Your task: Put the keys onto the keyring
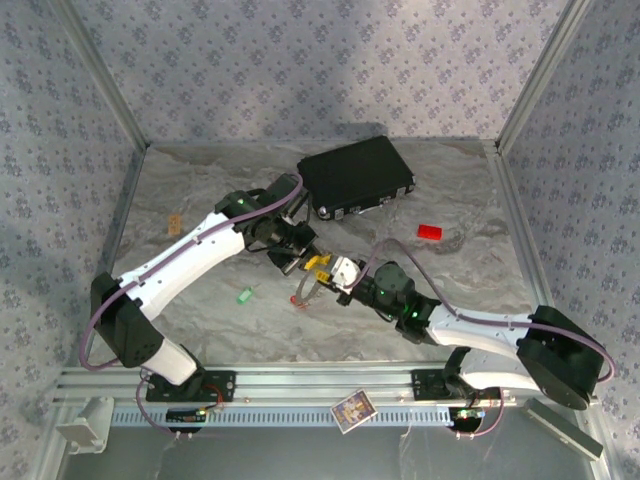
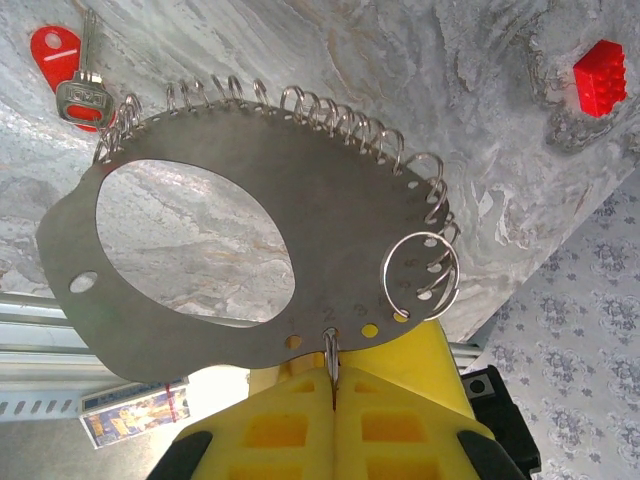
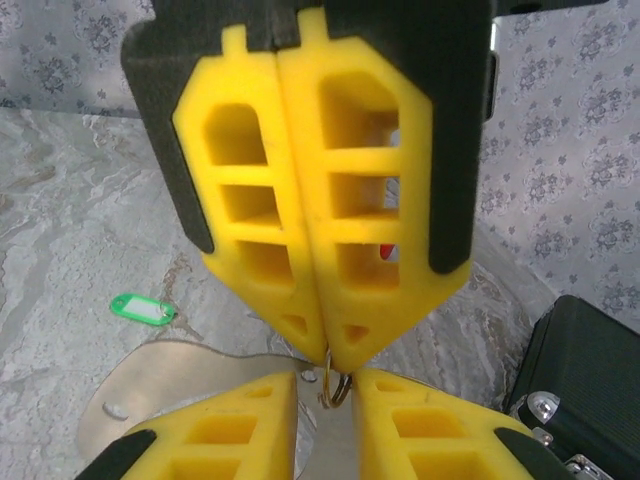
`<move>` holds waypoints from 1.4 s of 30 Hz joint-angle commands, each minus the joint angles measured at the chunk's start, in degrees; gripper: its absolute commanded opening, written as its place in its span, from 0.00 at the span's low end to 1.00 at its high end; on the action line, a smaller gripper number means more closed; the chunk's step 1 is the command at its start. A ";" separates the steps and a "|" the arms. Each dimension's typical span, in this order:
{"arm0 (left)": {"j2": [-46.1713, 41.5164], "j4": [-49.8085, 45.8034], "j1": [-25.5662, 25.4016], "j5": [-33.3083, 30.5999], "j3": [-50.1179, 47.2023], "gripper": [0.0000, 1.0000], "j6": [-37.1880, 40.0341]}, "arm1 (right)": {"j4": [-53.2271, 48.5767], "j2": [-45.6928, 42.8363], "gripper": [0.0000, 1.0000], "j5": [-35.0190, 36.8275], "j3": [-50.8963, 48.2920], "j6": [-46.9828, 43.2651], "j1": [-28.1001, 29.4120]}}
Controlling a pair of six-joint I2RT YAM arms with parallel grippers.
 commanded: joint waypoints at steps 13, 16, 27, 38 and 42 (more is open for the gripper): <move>-5.87 4.01 0.36 -5.28 -1.27 0.19 3.04 | 1.71 0.08 0.00 1.08 3.02 0.73 -0.92; -10.75 7.17 0.54 -16.54 -3.08 0.38 7.19 | -1.48 -1.28 0.00 0.96 3.50 1.07 -1.16; -20.04 29.51 1.21 -29.62 -17.29 0.54 59.77 | -17.71 -7.93 0.00 -6.23 7.22 2.81 -4.42; -29.64 43.23 0.81 -22.33 -34.58 0.49 97.79 | -32.00 -9.93 0.00 -16.61 12.07 0.60 -8.17; -35.10 48.93 0.89 -15.40 -41.55 0.46 107.82 | -38.64 -9.83 0.00 -19.93 15.52 -1.43 -8.66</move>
